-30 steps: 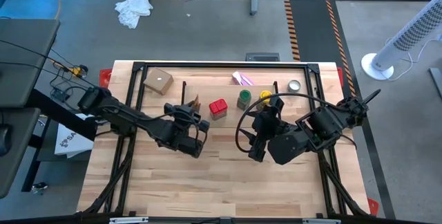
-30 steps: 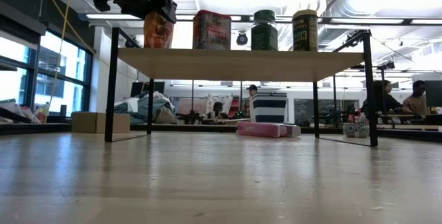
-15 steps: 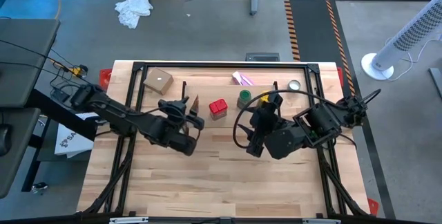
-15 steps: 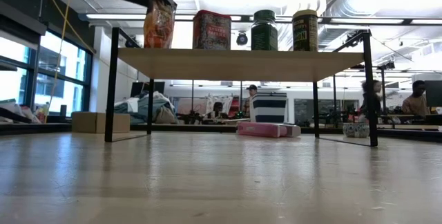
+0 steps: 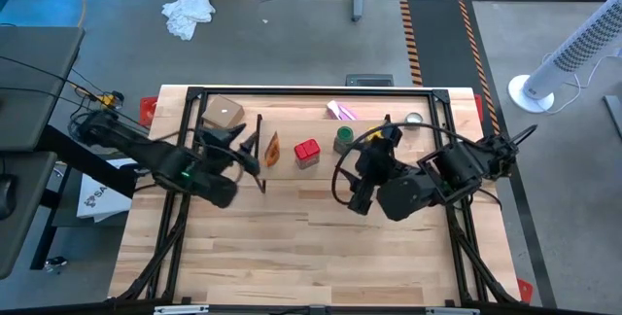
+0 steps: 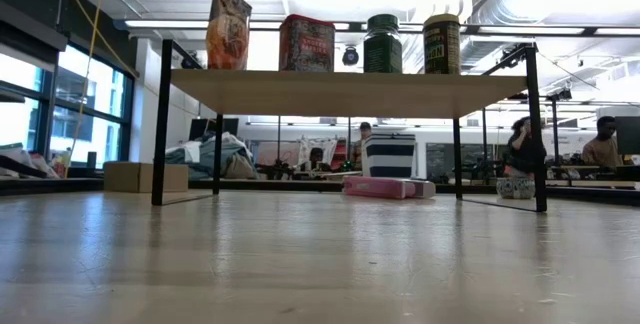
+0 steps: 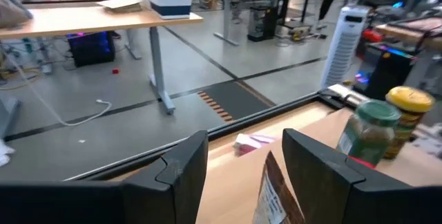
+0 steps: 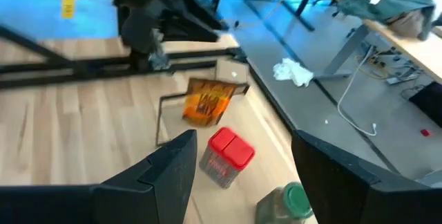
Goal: Shelf spices
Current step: Return to Home Position
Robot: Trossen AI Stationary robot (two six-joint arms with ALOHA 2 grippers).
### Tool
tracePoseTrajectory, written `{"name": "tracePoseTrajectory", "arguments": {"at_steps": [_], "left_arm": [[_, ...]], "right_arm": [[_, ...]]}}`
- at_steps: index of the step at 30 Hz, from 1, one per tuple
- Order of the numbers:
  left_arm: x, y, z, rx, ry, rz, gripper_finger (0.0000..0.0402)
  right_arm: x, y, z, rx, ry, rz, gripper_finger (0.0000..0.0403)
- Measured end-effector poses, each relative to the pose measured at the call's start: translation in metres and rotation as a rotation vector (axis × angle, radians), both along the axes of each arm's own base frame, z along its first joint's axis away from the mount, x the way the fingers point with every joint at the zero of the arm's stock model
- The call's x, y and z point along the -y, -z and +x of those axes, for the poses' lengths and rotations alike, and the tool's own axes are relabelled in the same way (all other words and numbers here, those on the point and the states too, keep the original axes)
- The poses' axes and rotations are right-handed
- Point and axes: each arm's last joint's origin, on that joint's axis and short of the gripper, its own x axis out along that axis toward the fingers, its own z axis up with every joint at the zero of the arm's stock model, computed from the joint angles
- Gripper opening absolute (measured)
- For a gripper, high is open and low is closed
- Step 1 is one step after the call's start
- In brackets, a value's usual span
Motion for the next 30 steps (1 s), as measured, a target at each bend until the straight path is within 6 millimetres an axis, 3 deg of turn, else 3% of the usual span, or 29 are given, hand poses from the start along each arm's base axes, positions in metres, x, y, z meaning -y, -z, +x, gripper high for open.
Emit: {"name": "tracePoseTrajectory", "arguments": {"at_steps": [9,14,19,23,30], "left_arm": [[-0.009,-0.038,-0.048,0.129,0.092,-0.04,0.0184],[-0.014,-0.057,-0.075,0.196,0.166,-0.058,0.0184],[-0.019,-0.069,-0.097,0.237,0.246,-0.076,0.0184],[-0.019,-0.071,-0.11,0.243,0.32,-0.087,0.0184],[-0.013,-0.06,-0.125,0.248,0.38,-0.083,0.0184]], "right_arm": [[0.009,-0.02,-0.018,0.123,0.064,0.023,0.0231],[0.019,-0.04,-0.044,0.297,0.204,0.045,0.0231],[0.016,-0.052,-0.067,0.368,0.189,0.107,0.0231],[0.01,-0.051,-0.079,0.39,0.187,0.153,0.0231],[-0.013,-0.029,-0.096,0.431,0.232,0.188,0.0231]]}}
